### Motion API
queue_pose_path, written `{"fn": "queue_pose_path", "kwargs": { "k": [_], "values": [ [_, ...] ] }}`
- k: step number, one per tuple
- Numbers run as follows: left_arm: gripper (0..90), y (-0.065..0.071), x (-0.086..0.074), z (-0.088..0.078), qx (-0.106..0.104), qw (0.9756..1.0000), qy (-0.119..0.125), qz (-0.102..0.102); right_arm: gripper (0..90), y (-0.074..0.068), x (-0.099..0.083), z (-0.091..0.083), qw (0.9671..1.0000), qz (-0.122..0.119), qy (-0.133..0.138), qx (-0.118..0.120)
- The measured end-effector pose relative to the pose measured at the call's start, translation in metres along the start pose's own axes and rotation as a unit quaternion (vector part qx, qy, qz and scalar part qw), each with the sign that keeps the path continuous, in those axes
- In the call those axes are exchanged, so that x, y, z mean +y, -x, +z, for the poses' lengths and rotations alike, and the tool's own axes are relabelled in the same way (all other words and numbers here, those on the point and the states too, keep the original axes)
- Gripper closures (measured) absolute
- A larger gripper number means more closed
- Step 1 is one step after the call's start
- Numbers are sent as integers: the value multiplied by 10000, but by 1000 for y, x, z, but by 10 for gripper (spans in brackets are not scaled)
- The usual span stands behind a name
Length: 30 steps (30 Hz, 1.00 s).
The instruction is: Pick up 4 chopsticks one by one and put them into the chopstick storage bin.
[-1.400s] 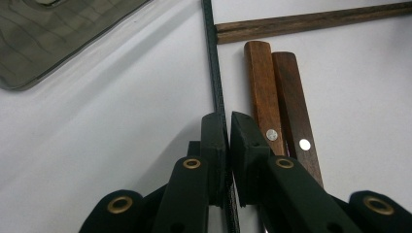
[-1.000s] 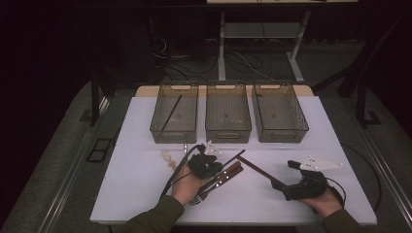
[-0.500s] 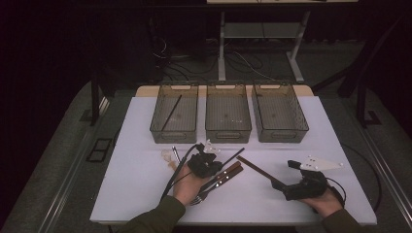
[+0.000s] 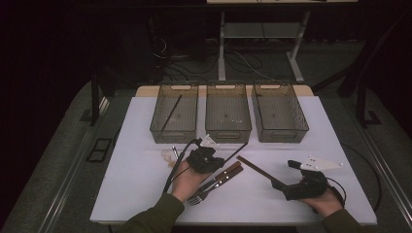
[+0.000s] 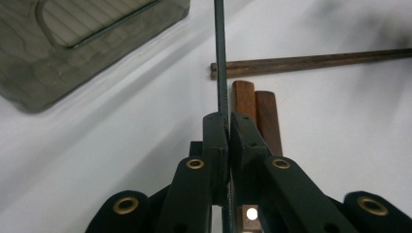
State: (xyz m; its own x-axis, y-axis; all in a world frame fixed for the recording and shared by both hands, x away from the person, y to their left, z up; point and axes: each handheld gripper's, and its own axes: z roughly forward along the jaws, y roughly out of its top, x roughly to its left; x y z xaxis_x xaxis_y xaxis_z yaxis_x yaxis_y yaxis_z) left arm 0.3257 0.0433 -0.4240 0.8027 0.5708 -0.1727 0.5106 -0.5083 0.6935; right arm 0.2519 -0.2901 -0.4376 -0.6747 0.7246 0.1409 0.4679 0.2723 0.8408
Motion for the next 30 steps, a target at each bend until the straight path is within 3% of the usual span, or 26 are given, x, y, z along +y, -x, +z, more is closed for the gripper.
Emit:
{"fn": "queue_pose_path", "kwargs": {
  "k": [11,21,30],
  "values": [
    [863,-7,11,-18,-182,9991,384,-27,5,0,0,0,10000,-1,5,0],
    [863,-12,28,-35,-251,9965,796,-46,5,0,0,0,10000,50,-35,9],
    [862,-20,31,-46,-231,9957,894,-58,5,0,0,0,10000,48,-22,8]
  ]
}}
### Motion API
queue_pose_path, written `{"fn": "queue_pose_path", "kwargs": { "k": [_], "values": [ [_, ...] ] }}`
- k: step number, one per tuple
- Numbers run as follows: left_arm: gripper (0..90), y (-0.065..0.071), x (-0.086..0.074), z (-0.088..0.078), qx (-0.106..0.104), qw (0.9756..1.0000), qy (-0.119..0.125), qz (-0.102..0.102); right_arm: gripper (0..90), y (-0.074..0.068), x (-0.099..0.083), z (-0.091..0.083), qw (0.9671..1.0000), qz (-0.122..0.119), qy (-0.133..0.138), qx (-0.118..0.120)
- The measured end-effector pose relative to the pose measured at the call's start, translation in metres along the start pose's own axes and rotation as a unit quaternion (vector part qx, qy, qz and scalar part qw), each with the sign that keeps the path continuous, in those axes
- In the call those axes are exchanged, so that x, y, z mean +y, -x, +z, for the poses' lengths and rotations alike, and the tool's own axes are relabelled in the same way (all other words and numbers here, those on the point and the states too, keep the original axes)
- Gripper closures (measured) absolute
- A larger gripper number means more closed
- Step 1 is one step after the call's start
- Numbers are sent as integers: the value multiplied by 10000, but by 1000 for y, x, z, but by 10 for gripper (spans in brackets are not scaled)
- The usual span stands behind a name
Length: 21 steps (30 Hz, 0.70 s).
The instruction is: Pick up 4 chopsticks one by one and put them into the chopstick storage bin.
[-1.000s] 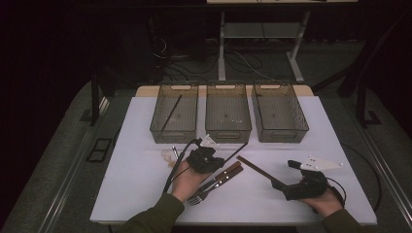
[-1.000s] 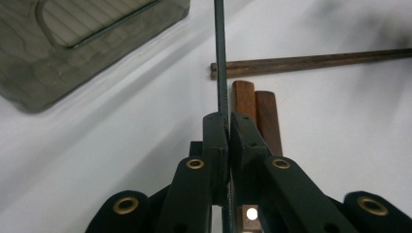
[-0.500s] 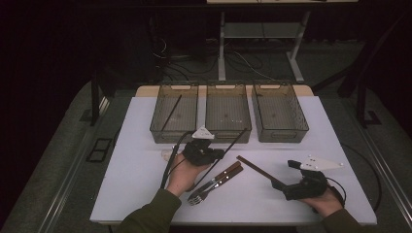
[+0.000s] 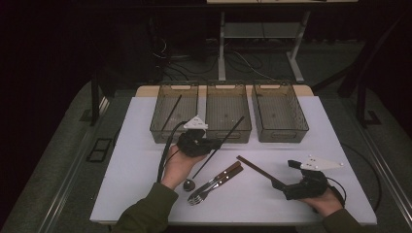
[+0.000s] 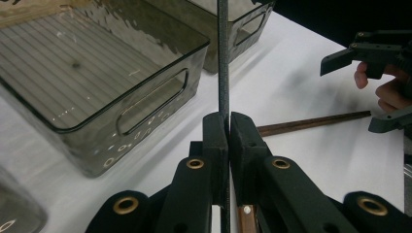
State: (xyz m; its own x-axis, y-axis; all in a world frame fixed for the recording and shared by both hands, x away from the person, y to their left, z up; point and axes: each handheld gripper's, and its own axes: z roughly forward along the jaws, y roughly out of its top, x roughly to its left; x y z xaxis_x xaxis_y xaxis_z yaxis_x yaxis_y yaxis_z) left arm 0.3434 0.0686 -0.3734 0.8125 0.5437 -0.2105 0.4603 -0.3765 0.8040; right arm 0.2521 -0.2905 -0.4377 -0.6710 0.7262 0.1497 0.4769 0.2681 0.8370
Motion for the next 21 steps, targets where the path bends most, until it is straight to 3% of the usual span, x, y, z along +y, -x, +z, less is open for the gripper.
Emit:
{"fn": "queue_pose_path", "kwargs": {
  "k": [12,21],
  "values": [
    [862,-15,-3,-20,67,10000,-67,-1,5,-1,0,0,10000,-6,15,2],
    [862,-28,-7,-38,328,9994,-63,-83,5,-1,0,-1,10000,0,5,9]
  ]
}}
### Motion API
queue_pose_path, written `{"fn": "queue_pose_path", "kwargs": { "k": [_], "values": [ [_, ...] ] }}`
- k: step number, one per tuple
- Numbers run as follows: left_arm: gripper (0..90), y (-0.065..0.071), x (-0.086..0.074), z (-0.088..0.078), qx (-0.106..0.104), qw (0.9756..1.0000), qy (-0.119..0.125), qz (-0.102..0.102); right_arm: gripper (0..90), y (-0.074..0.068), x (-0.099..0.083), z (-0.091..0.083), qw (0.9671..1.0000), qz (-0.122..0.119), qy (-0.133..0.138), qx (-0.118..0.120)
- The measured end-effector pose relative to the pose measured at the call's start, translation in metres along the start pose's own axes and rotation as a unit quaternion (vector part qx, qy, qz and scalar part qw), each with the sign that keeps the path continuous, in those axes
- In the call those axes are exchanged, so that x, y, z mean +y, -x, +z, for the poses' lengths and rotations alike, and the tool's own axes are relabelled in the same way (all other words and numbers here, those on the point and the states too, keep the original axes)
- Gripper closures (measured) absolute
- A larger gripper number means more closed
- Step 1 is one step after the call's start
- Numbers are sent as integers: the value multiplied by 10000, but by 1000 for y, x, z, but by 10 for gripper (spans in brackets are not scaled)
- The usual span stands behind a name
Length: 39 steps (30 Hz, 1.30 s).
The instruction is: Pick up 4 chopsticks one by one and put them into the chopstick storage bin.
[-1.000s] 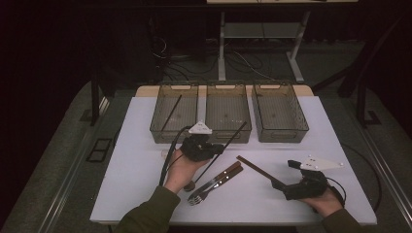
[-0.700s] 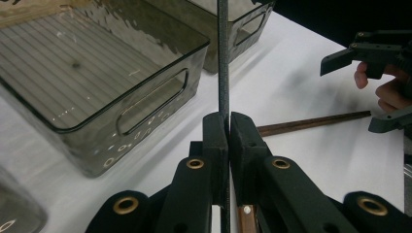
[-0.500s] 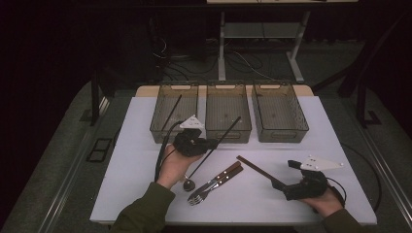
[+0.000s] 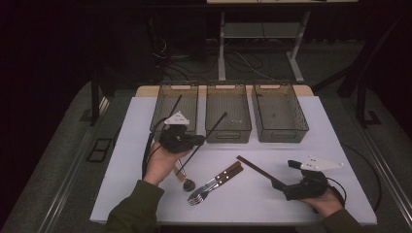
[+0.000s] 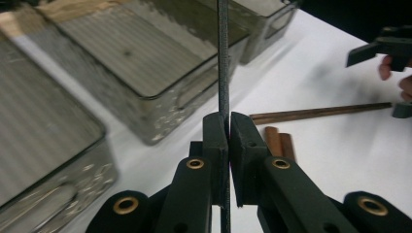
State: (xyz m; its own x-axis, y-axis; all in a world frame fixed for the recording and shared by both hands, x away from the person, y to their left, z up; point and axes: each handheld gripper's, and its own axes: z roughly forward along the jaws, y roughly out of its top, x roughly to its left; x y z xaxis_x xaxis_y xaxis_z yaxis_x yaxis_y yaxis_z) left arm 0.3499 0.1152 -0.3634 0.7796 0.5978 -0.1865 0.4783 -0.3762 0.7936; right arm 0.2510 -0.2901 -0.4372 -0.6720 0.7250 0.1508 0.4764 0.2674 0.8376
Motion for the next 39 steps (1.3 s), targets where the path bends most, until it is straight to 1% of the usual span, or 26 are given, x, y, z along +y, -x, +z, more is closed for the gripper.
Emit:
{"fn": "queue_pose_path", "kwargs": {
  "k": [4,7,8,13,14,15,17,18,22,27,32,34,36,39],
  "values": [
    [862,-10,-2,-9,110,9999,10,-40,5,-1,0,2,10000,-8,-19,5],
    [862,-17,-4,-16,193,9997,66,-136,5,0,0,5,10000,42,-39,7],
    [861,-20,-4,-18,215,9997,67,-122,5,0,0,6,10000,52,-29,19],
    [862,-31,-6,-29,324,9991,148,-234,5,-3,0,8,10000,-1,-44,76],
    [861,-34,-6,-31,337,9990,162,-228,5,-4,0,9,9999,-14,-63,90],
    [861,-36,-7,-33,370,9987,183,-286,5,-4,0,9,9999,-22,-68,99],
    [861,-41,-6,-36,407,9987,158,-270,5,-3,0,9,9999,-8,-98,77],
    [862,-43,-6,-37,427,9984,173,-314,5,-2,0,10,10000,-32,-74,59],
    [862,-51,-4,-40,454,9980,209,-381,5,-2,0,10,10000,1,-79,50],
    [862,-61,7,-43,572,9974,167,-403,5,-1,-1,9,10000,22,-77,31],
    [861,-75,22,-46,678,9965,217,-441,5,-1,-1,9,10000,29,-55,29],
    [861,-80,27,-45,740,9959,231,-456,5,-1,-1,9,10000,29,-50,26],
    [861,-86,31,-43,732,9958,229,-506,5,-1,-1,8,10000,28,-46,25],
    [862,-93,40,-40,791,9951,209,-563,5,-1,-1,8,10000,32,-39,29]
  ]
}}
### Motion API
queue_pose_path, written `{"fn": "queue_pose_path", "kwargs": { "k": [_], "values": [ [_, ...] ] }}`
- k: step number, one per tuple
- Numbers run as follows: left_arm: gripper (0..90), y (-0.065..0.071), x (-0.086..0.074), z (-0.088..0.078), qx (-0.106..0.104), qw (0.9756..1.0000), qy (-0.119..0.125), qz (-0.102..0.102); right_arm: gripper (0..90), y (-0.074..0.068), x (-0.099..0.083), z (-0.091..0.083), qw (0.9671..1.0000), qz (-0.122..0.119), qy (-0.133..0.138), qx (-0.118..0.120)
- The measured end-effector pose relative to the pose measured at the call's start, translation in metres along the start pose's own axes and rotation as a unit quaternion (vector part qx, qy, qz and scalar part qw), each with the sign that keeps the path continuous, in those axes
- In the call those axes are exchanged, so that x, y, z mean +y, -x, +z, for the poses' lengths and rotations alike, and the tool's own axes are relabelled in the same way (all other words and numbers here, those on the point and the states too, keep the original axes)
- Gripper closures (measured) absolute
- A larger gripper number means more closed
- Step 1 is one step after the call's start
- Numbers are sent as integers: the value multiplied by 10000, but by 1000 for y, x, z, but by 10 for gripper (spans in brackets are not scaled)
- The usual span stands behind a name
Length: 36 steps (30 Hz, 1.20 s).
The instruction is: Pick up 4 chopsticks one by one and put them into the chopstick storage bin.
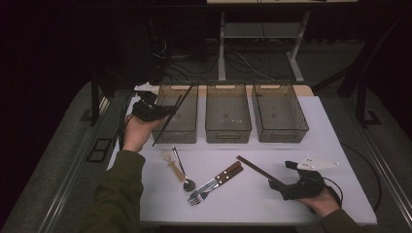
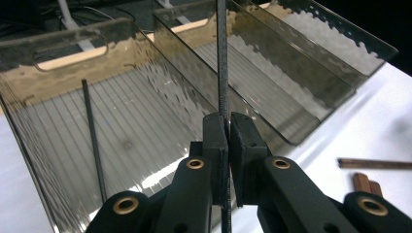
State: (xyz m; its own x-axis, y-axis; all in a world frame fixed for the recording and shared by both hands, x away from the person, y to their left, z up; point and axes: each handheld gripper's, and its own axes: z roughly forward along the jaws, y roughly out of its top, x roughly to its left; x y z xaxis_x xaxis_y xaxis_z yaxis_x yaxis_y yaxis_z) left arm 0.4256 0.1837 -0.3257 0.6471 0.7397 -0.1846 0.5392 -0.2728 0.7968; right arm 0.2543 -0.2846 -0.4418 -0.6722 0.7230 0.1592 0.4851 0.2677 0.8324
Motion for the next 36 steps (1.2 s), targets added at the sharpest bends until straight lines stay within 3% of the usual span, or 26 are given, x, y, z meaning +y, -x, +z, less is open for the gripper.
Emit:
{"fn": "queue_pose_path", "kwargs": {
  "k": [4,9,11,14,23,36],
  "values": [
    [861,-6,15,6,104,9999,-41,7,5,0,0,-1,10000,29,15,3],
    [861,-14,30,19,313,9990,-124,299,5,0,0,-1,10000,41,23,19],
    [861,-16,34,25,350,9990,-95,254,5,0,0,-1,10000,46,19,19],
    [861,-21,37,32,463,9982,-87,365,5,0,0,-1,10000,51,25,35],
    [861,-32,23,50,880,9950,-74,468,5,0,-1,-3,9999,65,62,49],
    [861,-48,-5,63,844,9962,-206,116,5,1,-1,-3,9999,99,60,49]
  ]
}}
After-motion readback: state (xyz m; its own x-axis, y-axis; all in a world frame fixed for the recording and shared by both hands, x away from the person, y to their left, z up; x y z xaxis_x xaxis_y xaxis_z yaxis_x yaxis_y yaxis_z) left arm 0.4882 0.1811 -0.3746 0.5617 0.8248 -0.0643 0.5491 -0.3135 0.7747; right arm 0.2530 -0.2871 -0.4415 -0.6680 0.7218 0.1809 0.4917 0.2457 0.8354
